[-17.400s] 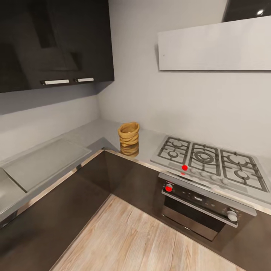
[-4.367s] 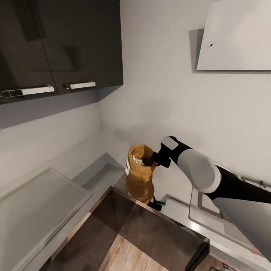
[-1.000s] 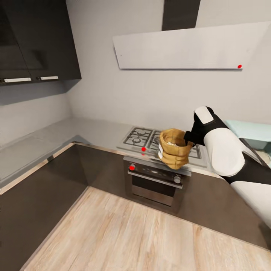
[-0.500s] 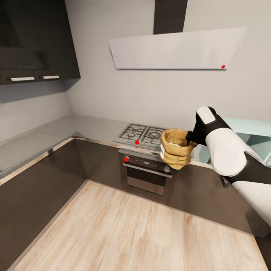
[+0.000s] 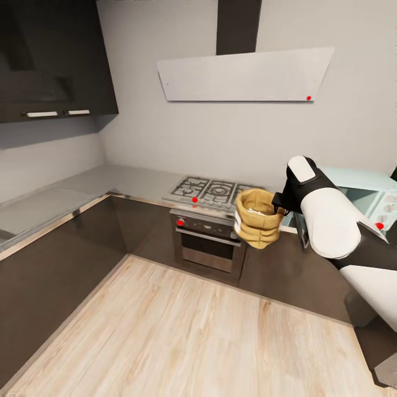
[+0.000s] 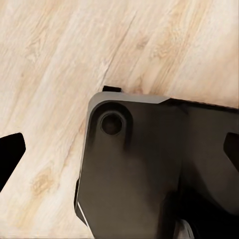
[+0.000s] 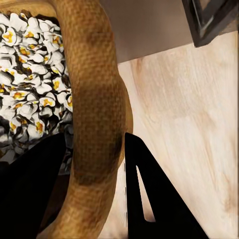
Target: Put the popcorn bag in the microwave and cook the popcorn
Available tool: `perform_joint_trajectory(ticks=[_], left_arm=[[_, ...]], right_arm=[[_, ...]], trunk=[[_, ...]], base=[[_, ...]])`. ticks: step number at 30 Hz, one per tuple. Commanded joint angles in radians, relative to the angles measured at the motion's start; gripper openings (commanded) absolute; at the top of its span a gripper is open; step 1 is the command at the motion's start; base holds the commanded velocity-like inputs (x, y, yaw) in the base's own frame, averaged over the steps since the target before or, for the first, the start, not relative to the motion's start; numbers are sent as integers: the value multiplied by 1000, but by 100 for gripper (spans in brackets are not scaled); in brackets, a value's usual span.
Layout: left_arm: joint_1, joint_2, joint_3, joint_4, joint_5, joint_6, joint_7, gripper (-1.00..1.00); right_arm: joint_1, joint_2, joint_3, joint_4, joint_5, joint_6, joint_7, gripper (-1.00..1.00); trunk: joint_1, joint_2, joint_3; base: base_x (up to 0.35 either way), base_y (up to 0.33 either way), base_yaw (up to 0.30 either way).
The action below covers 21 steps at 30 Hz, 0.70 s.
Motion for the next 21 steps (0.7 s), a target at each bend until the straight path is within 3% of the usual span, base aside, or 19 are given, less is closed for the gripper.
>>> perform_joint_trajectory(ticks=[1,13,21], left_arm=[[-1,0,2,0,1,-3,1,100],[-1,-1,2,0,1,-3,1,100],[0,-2,2,0,1,-3,1,100]], right_arm=[[-1,0,-1,-1,-10,3,-10,-100],[-1,0,-1,-1,-10,3,-10,-100],[-1,0,-1,-1,-10,3,-10,-100]], trunk=[[0,-2,-2],[0,-2,-2],[0,-2,-2]], base=[[-330,-113,0],[-334,-88,0],[-342,152,0]])
